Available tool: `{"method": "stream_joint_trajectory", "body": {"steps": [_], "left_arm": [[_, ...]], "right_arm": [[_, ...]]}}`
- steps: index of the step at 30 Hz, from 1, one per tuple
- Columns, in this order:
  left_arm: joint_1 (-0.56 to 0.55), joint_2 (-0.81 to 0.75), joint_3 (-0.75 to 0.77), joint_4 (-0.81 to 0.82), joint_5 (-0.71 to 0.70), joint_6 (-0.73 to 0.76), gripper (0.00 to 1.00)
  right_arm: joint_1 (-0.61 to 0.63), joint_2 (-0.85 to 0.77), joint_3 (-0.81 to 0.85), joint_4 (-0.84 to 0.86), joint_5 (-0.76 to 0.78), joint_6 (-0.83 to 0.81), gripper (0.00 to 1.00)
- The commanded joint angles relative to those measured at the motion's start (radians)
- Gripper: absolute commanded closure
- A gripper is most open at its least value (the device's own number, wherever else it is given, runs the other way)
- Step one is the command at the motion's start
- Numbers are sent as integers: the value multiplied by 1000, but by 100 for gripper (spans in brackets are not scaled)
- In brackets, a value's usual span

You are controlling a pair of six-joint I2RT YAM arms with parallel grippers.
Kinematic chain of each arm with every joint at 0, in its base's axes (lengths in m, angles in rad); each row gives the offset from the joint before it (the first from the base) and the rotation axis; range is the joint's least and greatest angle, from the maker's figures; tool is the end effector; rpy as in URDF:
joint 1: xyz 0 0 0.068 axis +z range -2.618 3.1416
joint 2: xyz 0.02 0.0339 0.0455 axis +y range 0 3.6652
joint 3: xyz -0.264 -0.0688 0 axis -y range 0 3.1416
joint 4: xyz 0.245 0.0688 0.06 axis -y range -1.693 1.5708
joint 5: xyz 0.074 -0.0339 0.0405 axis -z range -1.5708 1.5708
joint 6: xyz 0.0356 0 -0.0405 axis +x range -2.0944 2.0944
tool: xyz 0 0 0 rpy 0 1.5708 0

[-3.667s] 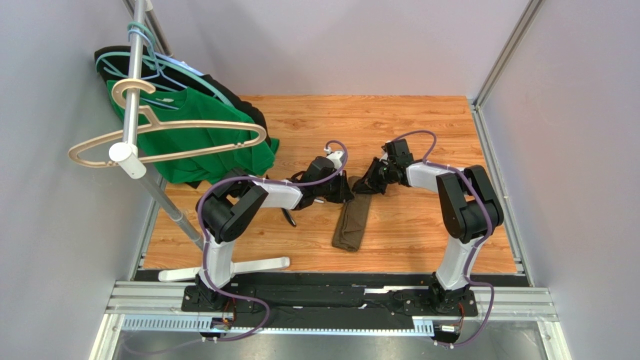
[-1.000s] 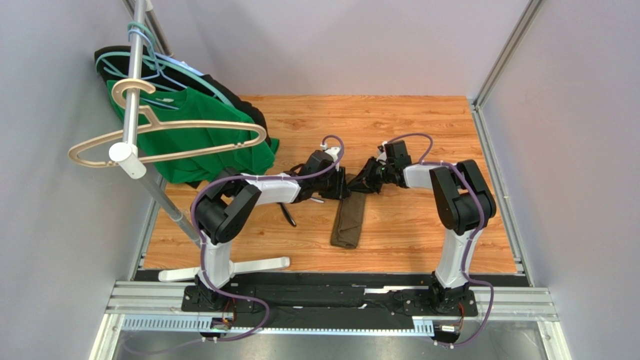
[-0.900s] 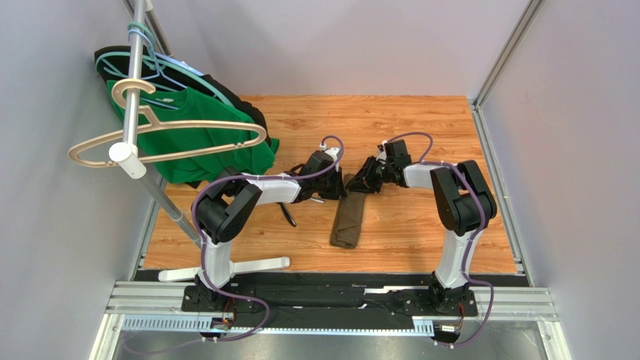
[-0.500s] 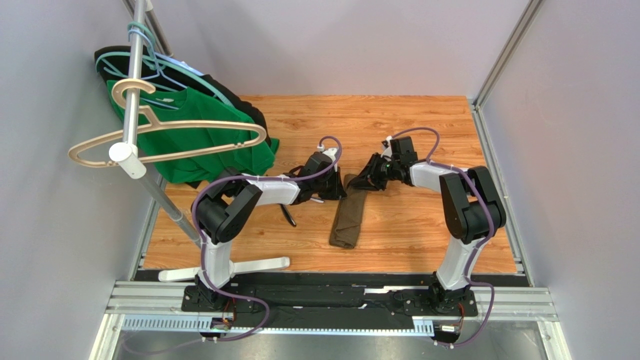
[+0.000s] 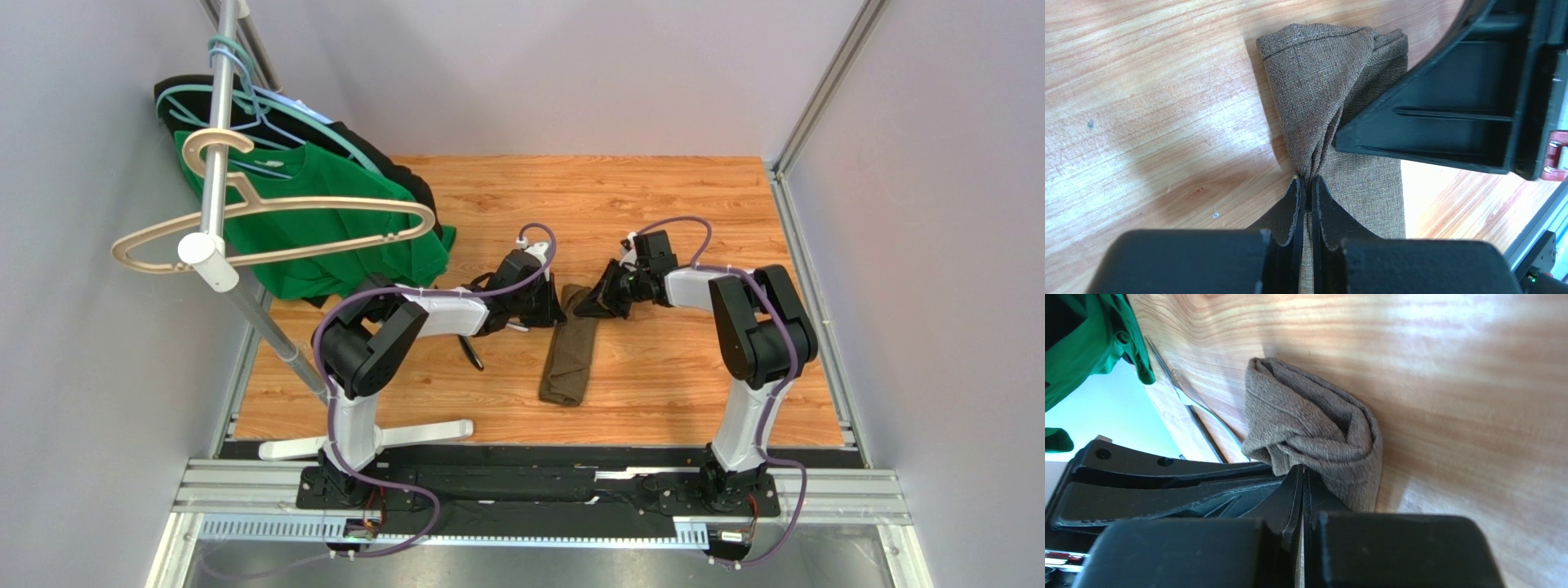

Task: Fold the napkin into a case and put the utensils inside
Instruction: Grasp the top corner of the smaller rectangle folded napkin from the folded napkin.

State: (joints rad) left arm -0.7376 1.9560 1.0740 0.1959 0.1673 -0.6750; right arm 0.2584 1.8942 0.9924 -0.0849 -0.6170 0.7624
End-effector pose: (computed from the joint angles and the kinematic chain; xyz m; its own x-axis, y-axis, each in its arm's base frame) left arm 0.2962 -0.2772 0.1380 -0.8400 -0.0692 -0.5381 0.2992 0.7683 -0.5659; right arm 0.3425 0.1118 0.1229 -0.9402 0.3341 -0.0654 0.1832 0.6585 0.7299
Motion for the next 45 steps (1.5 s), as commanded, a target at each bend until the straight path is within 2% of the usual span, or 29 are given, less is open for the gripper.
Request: {"method": "stream_joint_trajectory", "body": {"steps": [1, 11, 15, 22, 24, 30, 32, 35, 37, 38, 39, 42, 45], "left_arm": [[-9, -8, -13, -15, 15, -11, 100], [-19, 9, 1, -26, 17, -6, 100], [-28, 18, 7, -29, 18, -5, 100], [-31, 23, -5, -24, 23, -8, 100], [-32, 26, -3, -26, 23, -9, 100], [-34, 24, 0, -36, 31, 15, 99], [-32, -6, 1, -64, 29, 35, 89], [-32, -92, 23, -151, 6, 104, 60], [-31, -158, 40, -188, -41, 152, 59], [-26, -172, 62, -217, -51, 164, 61], [-22, -180, 82, -231, -57, 178, 74], [6, -137, 182, -292, -86, 195, 97], [30, -60, 273, -306, -81, 202, 100]], "right_arm": [[-1, 40, 55, 66, 13, 4, 100], [7, 95, 77, 166, 5, 121, 100], [5, 132, 49, 289, -20, 193, 100], [-4, 134, 37, 373, -12, 277, 100], [-11, 157, 22, 479, -53, 334, 100], [-15, 238, 37, 433, -16, 342, 100], [-15, 235, 22, 412, 2, 307, 100], [-13, 209, 18, 329, 31, 204, 100], [-16, 198, 12, 323, 27, 173, 100], [-15, 200, 18, 312, 20, 146, 100], [-15, 203, 23, 304, 14, 137, 100], [-16, 201, 23, 298, 2, 117, 100], [-15, 187, 22, 292, 0, 103, 100]]}}
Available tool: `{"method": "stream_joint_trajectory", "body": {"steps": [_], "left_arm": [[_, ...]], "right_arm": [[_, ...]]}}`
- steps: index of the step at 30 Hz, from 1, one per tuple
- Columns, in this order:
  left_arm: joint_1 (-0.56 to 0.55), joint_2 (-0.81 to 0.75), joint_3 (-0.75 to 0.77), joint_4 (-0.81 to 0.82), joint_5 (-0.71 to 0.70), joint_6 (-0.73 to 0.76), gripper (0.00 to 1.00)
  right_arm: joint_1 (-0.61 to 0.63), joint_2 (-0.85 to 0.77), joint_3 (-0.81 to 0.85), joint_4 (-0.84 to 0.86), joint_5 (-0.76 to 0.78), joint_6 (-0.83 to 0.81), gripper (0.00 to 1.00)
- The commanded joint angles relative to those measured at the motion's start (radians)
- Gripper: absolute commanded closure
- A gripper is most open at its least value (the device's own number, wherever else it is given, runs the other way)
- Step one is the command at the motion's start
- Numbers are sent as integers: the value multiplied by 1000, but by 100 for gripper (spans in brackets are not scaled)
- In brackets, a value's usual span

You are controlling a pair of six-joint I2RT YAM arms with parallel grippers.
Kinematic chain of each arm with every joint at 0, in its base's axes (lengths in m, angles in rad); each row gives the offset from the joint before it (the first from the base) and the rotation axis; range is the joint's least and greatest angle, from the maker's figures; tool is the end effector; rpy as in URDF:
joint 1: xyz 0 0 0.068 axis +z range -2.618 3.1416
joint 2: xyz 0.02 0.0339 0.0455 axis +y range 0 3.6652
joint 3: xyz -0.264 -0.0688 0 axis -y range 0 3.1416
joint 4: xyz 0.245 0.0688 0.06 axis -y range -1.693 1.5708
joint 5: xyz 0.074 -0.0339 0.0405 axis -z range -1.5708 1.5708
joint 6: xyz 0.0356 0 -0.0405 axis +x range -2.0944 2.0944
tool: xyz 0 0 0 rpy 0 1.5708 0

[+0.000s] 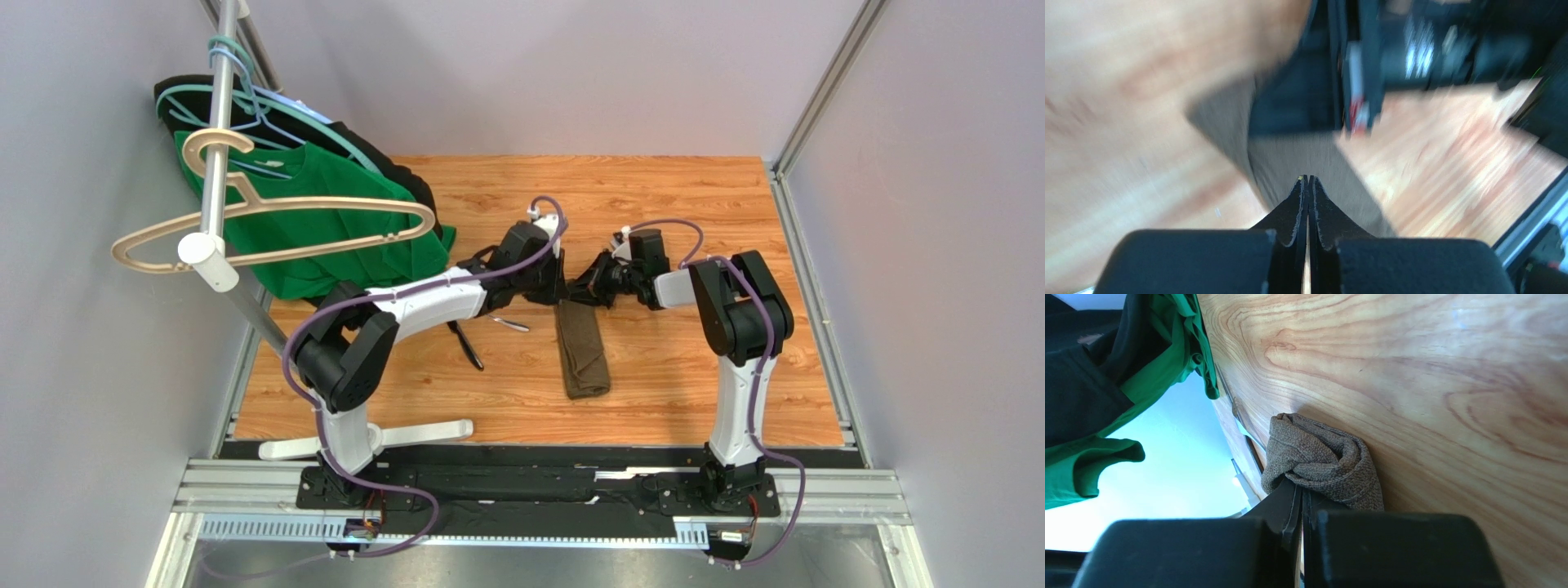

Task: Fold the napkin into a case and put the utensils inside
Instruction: Grasp the top corner of the smaller rectangle folded napkin from the folded napkin.

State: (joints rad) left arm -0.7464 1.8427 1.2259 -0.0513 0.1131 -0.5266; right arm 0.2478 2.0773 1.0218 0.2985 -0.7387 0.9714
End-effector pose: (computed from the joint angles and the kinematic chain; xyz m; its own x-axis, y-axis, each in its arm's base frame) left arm 0.2992 -0.2822 0.2073 -0.7650 0.0273 -0.6435 0.4109 0.7900 -0.4550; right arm 0.3760 0.1199 0.0918 -0.9171 0.3977 -0.0283 0.1797 0.4757 0.8610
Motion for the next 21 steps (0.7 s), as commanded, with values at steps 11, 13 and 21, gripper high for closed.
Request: {"method": "stream_joint_trajectory", "body": {"steps": [11, 13, 21], "left_arm": [[44, 199, 285, -139, -72, 92, 100], [44, 205, 274, -116, -58, 83, 100], [41, 300, 277, -71, 26, 31, 100]], "right_arm": [[-2, -26, 1, -124, 125, -123, 100], [-2, -25, 0, -116, 125, -116, 100], [-1, -51, 9, -160, 121, -117, 100]]}}
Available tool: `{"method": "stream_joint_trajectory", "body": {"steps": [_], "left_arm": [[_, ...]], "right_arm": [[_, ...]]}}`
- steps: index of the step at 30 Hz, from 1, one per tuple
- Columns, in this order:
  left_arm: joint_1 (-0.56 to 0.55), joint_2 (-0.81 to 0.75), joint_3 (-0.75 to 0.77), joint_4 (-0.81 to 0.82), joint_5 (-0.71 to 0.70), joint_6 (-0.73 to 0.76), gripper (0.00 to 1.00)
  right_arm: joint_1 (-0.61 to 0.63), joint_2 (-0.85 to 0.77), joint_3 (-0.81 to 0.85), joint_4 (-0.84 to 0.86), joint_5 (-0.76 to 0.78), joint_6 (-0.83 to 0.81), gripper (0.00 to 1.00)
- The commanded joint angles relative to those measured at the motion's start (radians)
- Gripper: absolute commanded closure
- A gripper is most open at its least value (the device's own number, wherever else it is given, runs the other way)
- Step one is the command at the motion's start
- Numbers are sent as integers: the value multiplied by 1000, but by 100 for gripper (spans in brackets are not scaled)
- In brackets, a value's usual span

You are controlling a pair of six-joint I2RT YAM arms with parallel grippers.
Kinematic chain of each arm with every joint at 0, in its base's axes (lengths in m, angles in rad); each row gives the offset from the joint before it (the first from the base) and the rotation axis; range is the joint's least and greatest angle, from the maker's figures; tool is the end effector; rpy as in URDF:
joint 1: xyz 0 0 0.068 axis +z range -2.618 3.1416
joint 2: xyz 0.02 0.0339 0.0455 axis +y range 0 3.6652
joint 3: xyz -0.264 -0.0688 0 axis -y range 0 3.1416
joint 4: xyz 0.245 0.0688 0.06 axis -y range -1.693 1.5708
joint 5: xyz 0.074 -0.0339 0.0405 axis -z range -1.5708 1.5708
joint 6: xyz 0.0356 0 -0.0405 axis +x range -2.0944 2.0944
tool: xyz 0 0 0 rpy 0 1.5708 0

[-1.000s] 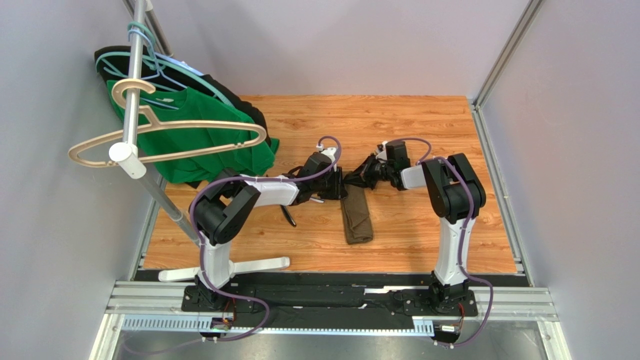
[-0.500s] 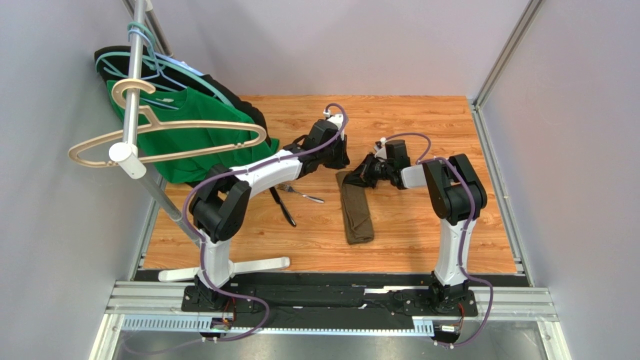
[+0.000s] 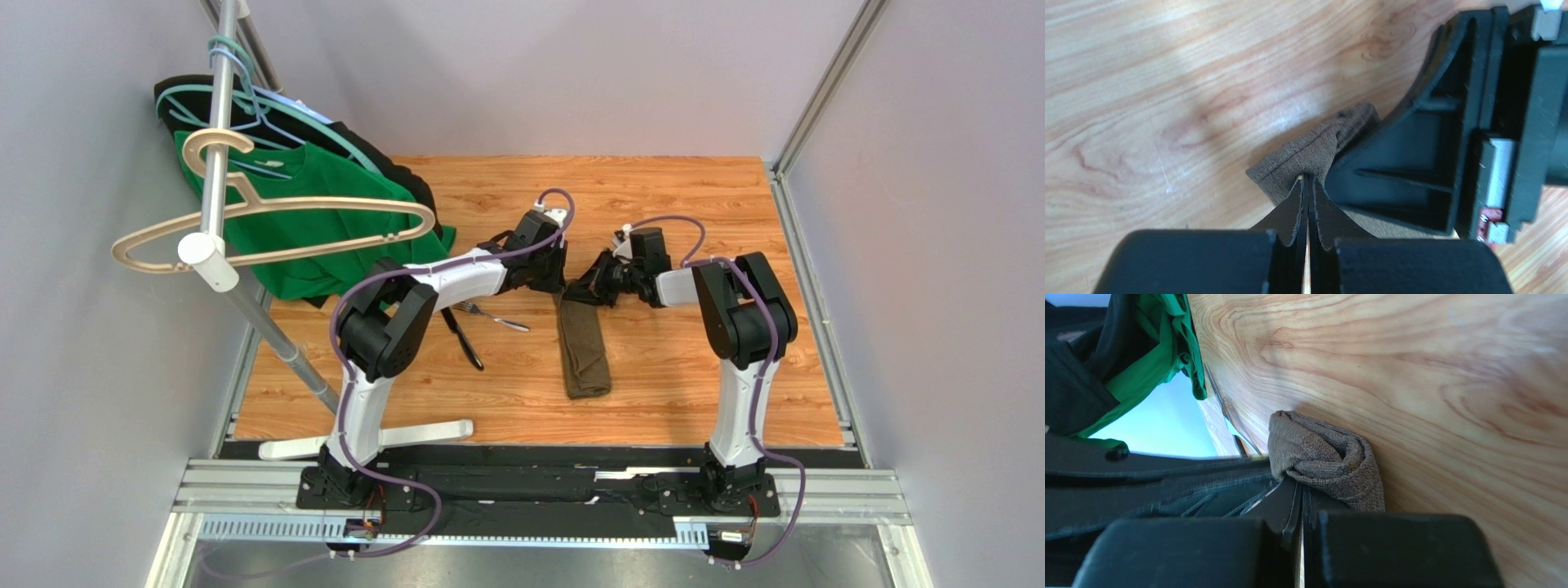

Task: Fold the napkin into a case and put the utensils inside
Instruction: Grasp the top corner of the smaller rectangle folded napkin from the folded napkin.

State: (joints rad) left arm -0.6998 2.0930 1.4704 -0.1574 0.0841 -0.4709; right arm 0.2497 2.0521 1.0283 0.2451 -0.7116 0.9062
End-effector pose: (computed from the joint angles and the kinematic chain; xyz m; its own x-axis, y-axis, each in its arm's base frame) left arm 0.3527 -0.3008 0.1712 -0.7913 0.0753 -0.6067 0.3686 0.8505 -0.3752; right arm 0.3748 0.1196 0.0986 -0.9216 0.3802 -0.0780 0.1425 0.5184 0.8432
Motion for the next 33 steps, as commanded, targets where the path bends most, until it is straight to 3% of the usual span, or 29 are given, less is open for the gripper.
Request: {"method": "stream_joint_trajectory", "body": {"steps": [1, 11, 17, 23, 28, 30, 31, 32, 33], "left_arm": [[-6, 52, 21, 47, 57, -29, 100], [-7, 32, -12, 58, 43, -43, 100], [-7, 19, -10, 53, 46, -28, 100], [-12, 39, -5, 53, 52, -38, 100], [-15, 44, 11, 18, 62, -28, 99], [-17, 1, -1, -4, 55, -28, 89], [-17, -20, -5, -13, 51, -34, 73], [-17, -68, -15, -22, 49, -38, 66], [-17, -91, -30, -45, 51, -46, 47]], "right_arm": [[-3, -35, 7, -145, 95, -58, 100], [-1, -219, 92, -529, 201, -233, 98], [19, -288, -17, -509, 201, -251, 100], [111, -221, -83, -374, 211, -199, 100], [128, -228, -56, -438, 267, -253, 100], [126, -283, -45, -493, 299, -298, 100], [126, -296, -39, -512, 308, -315, 100], [126, -303, -30, -527, 313, -328, 100], [122, -320, -28, -555, 307, -352, 100]]}}
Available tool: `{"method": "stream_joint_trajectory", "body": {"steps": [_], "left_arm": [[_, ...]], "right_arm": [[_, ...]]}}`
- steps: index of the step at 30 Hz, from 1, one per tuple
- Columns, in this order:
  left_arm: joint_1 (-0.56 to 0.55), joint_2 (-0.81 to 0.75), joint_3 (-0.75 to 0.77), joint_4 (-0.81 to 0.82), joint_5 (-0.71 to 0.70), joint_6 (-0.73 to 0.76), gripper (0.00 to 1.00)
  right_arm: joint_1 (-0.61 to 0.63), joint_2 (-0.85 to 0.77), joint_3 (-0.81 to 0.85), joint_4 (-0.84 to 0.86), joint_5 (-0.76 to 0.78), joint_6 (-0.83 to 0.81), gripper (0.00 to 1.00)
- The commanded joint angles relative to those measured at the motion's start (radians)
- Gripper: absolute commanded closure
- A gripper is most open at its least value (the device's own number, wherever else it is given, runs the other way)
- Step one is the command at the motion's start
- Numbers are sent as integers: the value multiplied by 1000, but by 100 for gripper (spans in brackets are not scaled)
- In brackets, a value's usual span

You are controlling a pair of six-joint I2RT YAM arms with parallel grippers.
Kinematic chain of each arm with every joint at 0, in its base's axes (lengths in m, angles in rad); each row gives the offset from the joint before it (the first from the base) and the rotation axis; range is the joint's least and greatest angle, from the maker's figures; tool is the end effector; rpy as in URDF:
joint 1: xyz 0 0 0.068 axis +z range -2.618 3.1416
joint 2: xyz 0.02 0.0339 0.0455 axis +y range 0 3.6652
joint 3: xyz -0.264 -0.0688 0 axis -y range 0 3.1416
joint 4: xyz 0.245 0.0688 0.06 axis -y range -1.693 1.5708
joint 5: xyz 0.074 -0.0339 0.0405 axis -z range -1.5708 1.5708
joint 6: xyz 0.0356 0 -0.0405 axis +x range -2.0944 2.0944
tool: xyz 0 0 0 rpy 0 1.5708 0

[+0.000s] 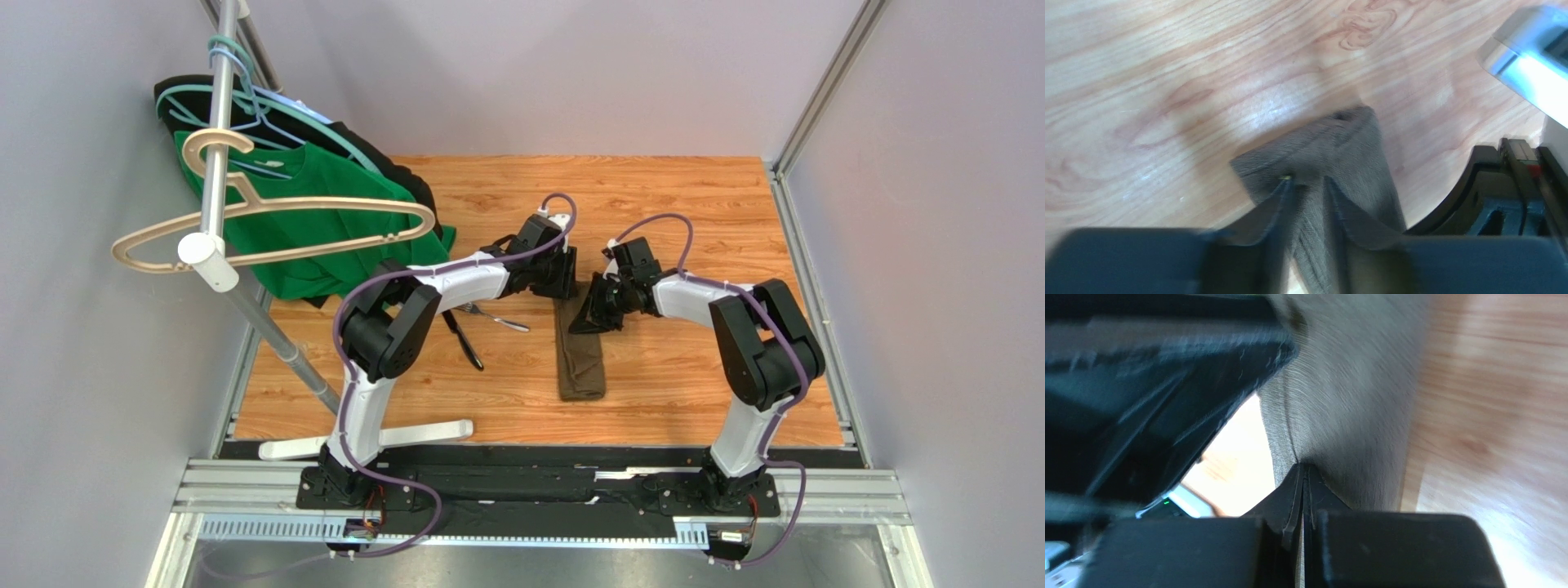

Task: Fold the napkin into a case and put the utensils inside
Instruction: Grasp the top corner of the smaller rectangle folded napkin from the folded napkin, then turn over the 2/3 rectangle folded napkin from the folded napkin.

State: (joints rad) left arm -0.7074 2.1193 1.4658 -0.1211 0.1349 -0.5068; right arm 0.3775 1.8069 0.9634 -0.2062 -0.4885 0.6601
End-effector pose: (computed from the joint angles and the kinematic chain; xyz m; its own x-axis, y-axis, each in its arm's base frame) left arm 0.3516 -0.3070 0.1610 -0.8128 0.0622 -0.5792 0.3689 0.8245 -0.4291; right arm 0.3117 0.1416 0.1356 -0.9696 0.1980 -0.1437 0.0657 0.7764 0.6268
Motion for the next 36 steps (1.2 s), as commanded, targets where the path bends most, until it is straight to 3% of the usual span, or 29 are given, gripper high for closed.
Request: {"method": "stream_joint_trajectory", "body": {"steps": [1, 8, 11, 12, 15, 18, 25, 36], "left_arm": [[-9, -143, -36, -95, -1, -19, 34], [-33, -384, -215, -163, -14, -87, 31], [-44, -452, -298, -155, -24, -116, 32], [-44, -464, -326, -153, -26, -127, 35], [-44, -512, -361, -167, -35, -133, 36], [-44, -576, -396, -181, -46, -134, 36], [-44, -798, -499, -196, -87, -128, 37], [-46, -959, -564, -187, -32, -128, 37]], "right_arm": [[-8, -86, 35, -113, 79, -114, 100], [-11, -179, 24, -176, 57, -169, 97], [7, -196, 34, -222, 50, -229, 81], [15, -205, 28, -223, 62, -241, 68], [63, -215, 32, -258, 125, -283, 53], [132, -233, 52, -297, 250, -321, 47], [257, -207, 127, -393, 470, -361, 46], [437, -38, 187, -466, 737, -370, 48]]}}
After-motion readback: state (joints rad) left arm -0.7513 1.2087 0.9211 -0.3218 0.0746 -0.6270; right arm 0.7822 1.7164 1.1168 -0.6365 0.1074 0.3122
